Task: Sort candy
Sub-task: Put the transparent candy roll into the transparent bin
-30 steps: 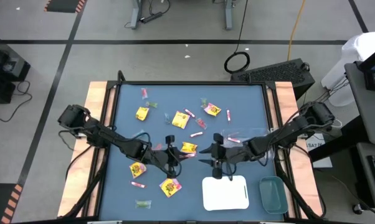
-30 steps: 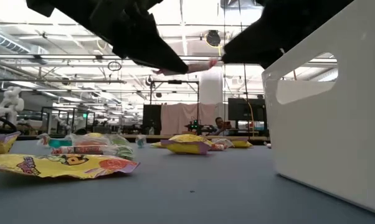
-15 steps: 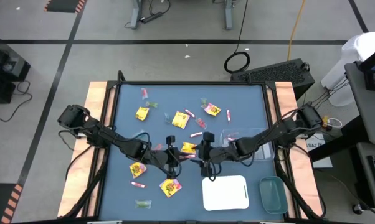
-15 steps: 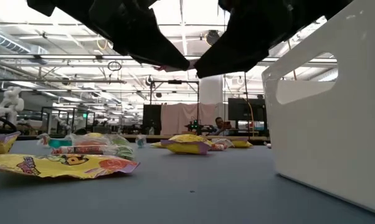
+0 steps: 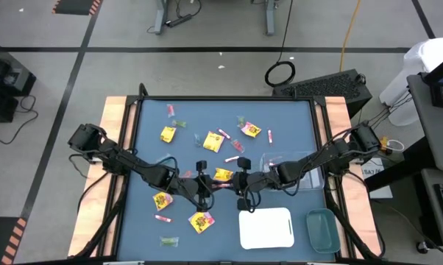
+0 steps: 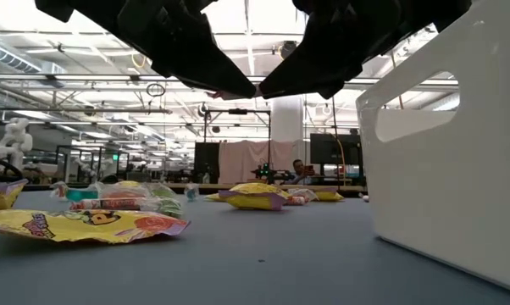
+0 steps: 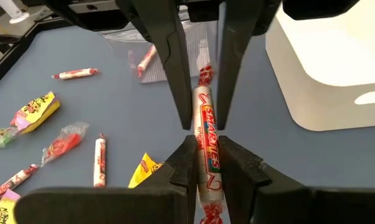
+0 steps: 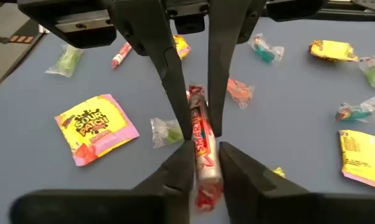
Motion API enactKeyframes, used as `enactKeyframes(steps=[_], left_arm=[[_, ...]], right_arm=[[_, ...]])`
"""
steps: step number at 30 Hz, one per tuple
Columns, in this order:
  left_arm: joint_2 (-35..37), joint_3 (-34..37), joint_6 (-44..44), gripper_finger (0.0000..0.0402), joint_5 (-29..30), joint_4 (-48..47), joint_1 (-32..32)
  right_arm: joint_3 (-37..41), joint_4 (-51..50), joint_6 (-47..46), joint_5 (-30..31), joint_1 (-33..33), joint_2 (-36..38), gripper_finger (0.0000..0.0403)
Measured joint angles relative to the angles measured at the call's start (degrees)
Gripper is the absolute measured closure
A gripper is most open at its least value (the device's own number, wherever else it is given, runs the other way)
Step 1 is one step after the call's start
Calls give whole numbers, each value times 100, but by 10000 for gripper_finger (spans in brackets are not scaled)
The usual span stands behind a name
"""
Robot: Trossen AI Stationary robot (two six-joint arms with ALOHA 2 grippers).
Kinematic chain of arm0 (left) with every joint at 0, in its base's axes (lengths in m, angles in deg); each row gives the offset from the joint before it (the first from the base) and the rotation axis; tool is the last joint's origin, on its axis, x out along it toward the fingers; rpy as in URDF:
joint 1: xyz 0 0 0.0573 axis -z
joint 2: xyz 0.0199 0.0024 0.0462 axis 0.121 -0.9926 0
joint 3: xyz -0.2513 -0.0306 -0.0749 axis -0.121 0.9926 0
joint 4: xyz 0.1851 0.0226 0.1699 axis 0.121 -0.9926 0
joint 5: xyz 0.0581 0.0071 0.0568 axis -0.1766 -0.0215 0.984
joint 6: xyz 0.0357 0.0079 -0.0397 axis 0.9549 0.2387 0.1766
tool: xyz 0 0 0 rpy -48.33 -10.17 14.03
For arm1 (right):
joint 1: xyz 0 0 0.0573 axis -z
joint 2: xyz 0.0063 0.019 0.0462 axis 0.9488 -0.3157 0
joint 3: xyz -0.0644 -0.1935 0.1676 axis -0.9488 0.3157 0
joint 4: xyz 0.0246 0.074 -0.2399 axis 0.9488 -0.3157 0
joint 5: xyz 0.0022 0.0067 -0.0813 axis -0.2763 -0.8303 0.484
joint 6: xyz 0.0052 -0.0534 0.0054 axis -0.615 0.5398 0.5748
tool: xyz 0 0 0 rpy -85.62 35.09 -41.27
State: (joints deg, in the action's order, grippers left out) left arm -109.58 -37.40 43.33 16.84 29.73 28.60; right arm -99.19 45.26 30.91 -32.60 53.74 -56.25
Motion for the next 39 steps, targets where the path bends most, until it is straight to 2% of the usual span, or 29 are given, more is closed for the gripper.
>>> enactKeyframes(steps=[4,10,16,20,26,31,35,39], left_arm=[[0,1,2,343,-6,-18,2],[0,1,-42,326,25,14,1],[75,-3,-180,265,45,46,109],[383,-8,-402,227,234,-228,220],[1101,-10,-793,220,384,-894,433],[1369,217,-793,220,937,-1185,695],[1397,459,-798,220,1209,-1144,748],[1397,495,-799,220,1224,-998,780]], right_arm=[[4,-15,-2,-28,5,2,377],[4,-11,-17,-21,5,4,364],[11,-119,-47,-24,5,111,362],[15,-465,-116,-26,-19,349,367],[15,-1321,-141,-21,-244,898,362],[22,-1781,-39,26,-579,1478,361],[125,-1464,231,618,-919,1926,361],[570,-398,569,1080,-1088,2158,360]])
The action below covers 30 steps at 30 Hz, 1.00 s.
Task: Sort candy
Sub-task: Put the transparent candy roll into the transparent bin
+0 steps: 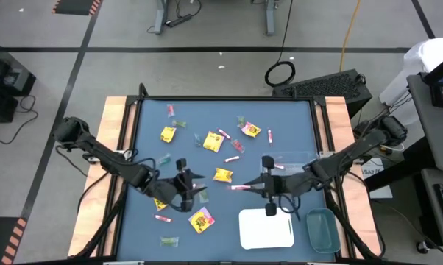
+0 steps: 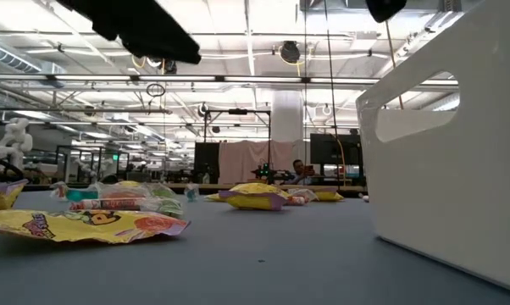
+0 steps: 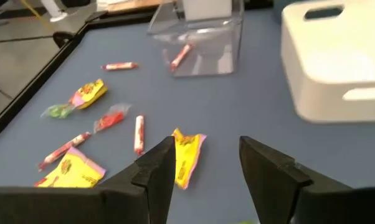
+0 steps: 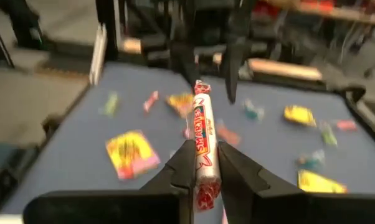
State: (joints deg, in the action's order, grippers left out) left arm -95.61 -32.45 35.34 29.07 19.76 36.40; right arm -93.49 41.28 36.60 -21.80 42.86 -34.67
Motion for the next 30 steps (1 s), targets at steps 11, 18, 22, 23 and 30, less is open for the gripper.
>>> enactKeyframes(steps=[11,18,22,23,30], left_arm=[[0,0,-14,220,-38,477,373],[0,0,-150,220,-38,648,605],[0,0,-143,220,-39,722,740],[-1,0,-143,220,-38,717,759],[-2,0,-141,220,-31,715,780]], right_arm=[[1036,4302,781,27,28,-396,360],[1036,5963,1461,7,50,-981,360],[1036,6355,1564,1,53,-1174,360],[1036,6361,1566,0,52,-1204,360],[1036,6170,1775,-25,47,-1213,360]])
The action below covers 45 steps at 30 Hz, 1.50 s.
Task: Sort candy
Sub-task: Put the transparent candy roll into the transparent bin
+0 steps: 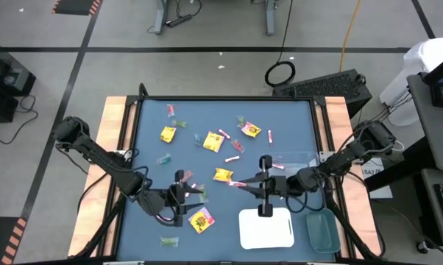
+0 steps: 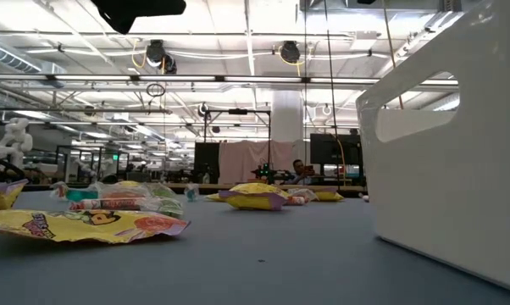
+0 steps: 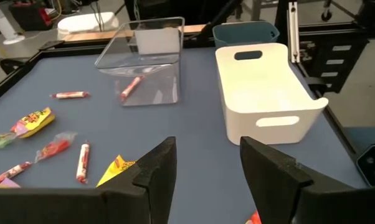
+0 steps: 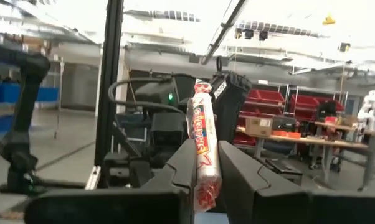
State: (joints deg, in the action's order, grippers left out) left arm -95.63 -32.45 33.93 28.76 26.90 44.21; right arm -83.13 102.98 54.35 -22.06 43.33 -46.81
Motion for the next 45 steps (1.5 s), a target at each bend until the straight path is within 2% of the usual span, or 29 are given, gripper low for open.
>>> enactKeyframes(steps=[9,18,36,45], left_arm=[[0,0,0,220,2,-6,2],[0,0,190,220,15,-6,-11],[0,-2,778,220,127,-5,-15],[0,-2,753,220,127,-3,-16]], right_arm=[[0,-127,1812,-171,-153,28,360],[2,-850,3367,-169,-146,28,360],[2,-825,3838,-134,-136,28,360],[2,-575,2832,-134,-136,28,360]])
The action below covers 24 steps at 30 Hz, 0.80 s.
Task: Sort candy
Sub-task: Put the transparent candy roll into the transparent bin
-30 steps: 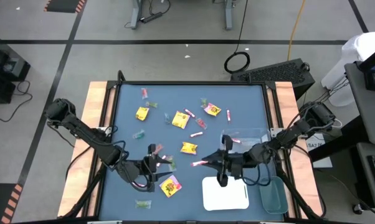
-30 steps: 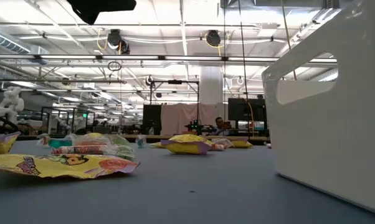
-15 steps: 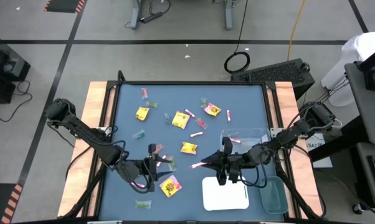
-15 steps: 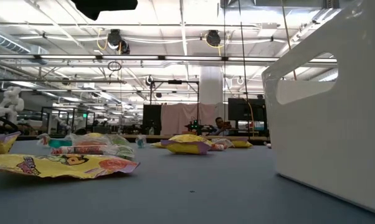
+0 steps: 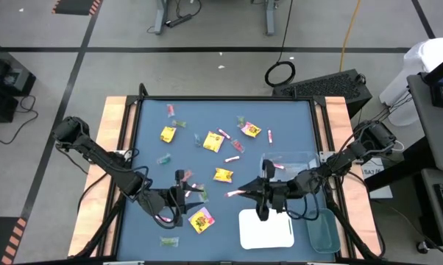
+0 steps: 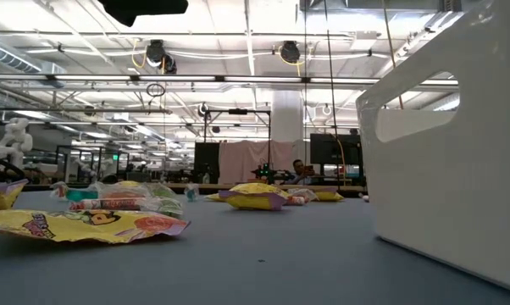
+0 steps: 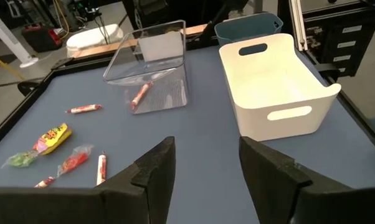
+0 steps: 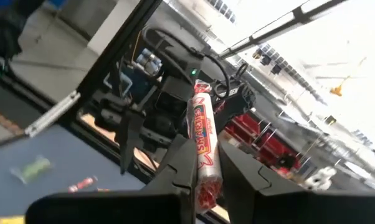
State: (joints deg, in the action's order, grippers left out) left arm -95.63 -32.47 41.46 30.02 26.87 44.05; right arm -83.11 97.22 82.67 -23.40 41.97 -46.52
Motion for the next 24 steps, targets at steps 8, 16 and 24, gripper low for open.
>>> enactKeyframes(steps=[8,16,24], left_arm=[[0,0,-3,220,0,0,1],[0,0,-1,220,0,0,1],[0,0,1,220,0,2,1]], right_arm=[[-2,147,-1670,26,0,0,360],[-2,244,-3380,22,53,0,360],[-2,182,-4959,26,271,0,360]])
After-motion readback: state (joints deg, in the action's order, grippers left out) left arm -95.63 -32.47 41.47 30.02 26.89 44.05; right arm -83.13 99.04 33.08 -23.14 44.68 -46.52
